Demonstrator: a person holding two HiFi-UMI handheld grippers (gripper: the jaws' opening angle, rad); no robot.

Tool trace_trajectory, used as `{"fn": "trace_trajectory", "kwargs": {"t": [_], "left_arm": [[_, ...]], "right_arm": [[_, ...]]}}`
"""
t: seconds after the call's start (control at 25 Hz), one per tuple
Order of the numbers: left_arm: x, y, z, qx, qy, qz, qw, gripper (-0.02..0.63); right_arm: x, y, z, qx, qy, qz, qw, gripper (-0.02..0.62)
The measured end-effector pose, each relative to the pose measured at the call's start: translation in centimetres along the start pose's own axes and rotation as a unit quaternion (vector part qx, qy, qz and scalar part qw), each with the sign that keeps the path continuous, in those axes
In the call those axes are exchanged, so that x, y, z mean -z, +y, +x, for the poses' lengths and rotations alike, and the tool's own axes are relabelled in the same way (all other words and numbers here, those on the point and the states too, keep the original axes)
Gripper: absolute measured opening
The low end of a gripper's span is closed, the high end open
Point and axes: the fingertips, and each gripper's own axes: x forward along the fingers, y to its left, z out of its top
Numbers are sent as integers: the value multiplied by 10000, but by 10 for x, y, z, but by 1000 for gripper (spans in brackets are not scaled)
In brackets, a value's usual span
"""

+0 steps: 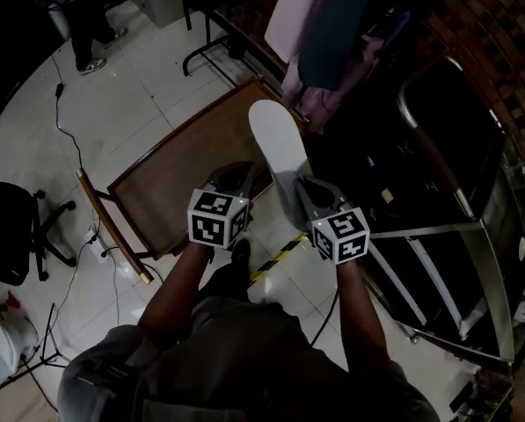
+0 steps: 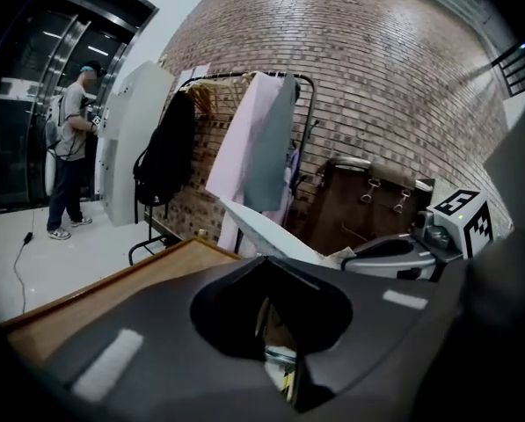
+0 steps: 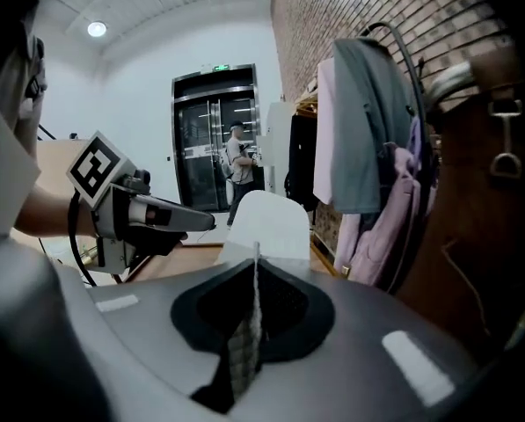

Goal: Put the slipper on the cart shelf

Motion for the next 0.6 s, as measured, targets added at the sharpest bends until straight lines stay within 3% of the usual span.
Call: {"fn": "trace_trajectory", "kwargs": {"t": [0.28, 0.6], "left_arm": [[27, -128, -18, 665, 148, 332, 9971, 8], [79, -267, -36, 1435, 423, 712, 9862, 8]], "right_arm": [[39, -7, -127, 548, -207, 225, 9980, 9], [108, -7, -277, 1335, -239, 482, 9896, 9]]}}
